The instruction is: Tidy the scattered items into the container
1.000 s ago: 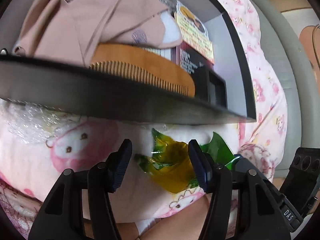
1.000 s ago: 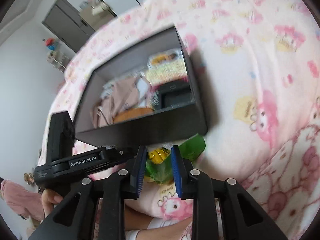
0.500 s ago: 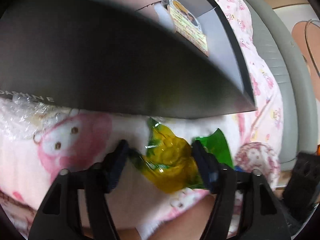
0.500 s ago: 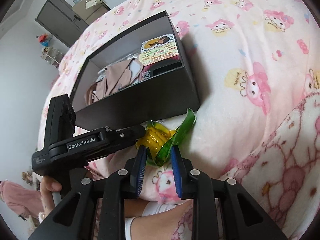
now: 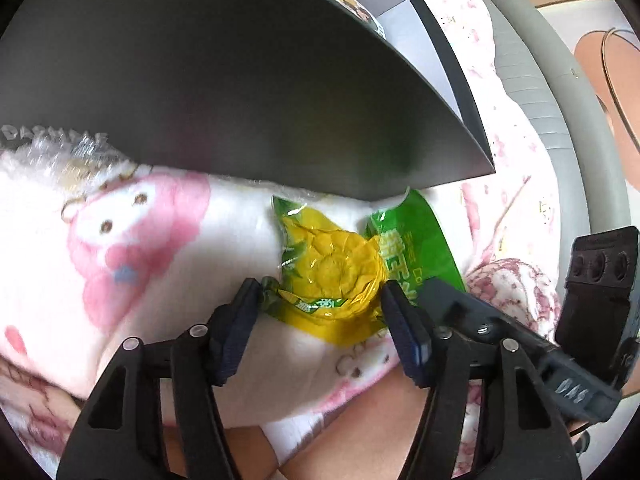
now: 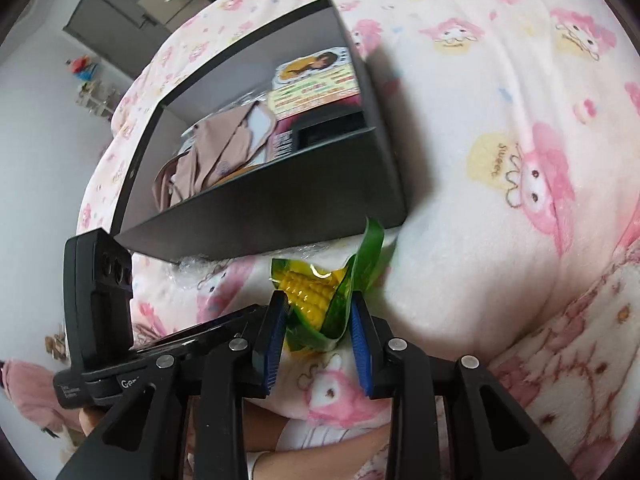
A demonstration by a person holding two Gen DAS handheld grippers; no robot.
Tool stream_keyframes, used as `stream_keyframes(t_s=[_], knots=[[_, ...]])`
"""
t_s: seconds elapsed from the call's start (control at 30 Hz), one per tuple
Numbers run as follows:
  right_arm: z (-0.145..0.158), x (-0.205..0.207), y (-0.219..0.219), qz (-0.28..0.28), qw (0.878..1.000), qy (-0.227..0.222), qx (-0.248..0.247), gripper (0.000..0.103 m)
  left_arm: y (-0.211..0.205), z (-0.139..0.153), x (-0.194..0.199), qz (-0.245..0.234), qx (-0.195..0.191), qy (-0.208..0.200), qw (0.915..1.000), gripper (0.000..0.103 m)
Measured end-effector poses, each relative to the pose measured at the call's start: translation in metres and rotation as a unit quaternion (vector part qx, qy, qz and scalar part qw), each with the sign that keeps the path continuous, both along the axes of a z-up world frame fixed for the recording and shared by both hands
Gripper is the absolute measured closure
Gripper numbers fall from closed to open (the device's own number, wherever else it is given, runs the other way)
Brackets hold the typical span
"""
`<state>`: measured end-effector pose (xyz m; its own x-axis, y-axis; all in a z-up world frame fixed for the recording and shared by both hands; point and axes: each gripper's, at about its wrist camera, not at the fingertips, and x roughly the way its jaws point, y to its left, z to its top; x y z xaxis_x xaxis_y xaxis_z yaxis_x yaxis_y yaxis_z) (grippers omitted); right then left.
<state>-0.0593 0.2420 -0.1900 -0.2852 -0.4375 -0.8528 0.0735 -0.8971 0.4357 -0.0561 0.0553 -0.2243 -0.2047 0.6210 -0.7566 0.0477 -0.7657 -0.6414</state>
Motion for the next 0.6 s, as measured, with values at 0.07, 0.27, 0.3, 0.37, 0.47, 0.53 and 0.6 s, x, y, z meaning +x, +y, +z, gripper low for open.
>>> stream_keyframes(t_s=[0.07, 0.27, 0.3, 0.37, 0.47, 0.53, 0.6], knots=[[0.000, 0.002, -0.006, 0.013, 1.000, 0.008, 0.012, 0.076, -0.003, 0.005, 0.009, 0.005, -0.006, 0.001, 1.0000, 0.043], [0.003, 0.002, -0.010, 0.032, 0.999, 0.006, -0.041, 0.078, -0.025, 0.024, 0.037, 0.024, -0.014, 0.010, 0.9996, 0.050], [0.004, 0.003, -0.010, 0.031, 0.998, 0.004, -0.061, 0.078, -0.030, 0.028, 0.040, 0.030, -0.012, 0.015, 0.9994, 0.050], [0.008, 0.006, -0.008, 0.034, 0.996, 0.012, -0.076, 0.078, -0.041, 0.033, 0.048, 0.041, 0.001, 0.022, 0.9989, 0.050], [0.014, 0.010, -0.002, 0.029, 0.995, 0.021, -0.088, 0.078, -0.054, 0.037, 0.050, 0.042, 0.004, 0.026, 0.9988, 0.057], [0.012, 0.012, -0.005, 0.031, 0.997, 0.017, -0.072, 0.078, -0.052, 0.037, 0.040, 0.046, 0.004, 0.025, 0.9986, 0.057], [0.007, 0.014, -0.014, 0.033, 0.999, 0.011, -0.036, 0.078, -0.049, 0.037, 0.041, 0.050, -0.010, 0.018, 0.9985, 0.057]])
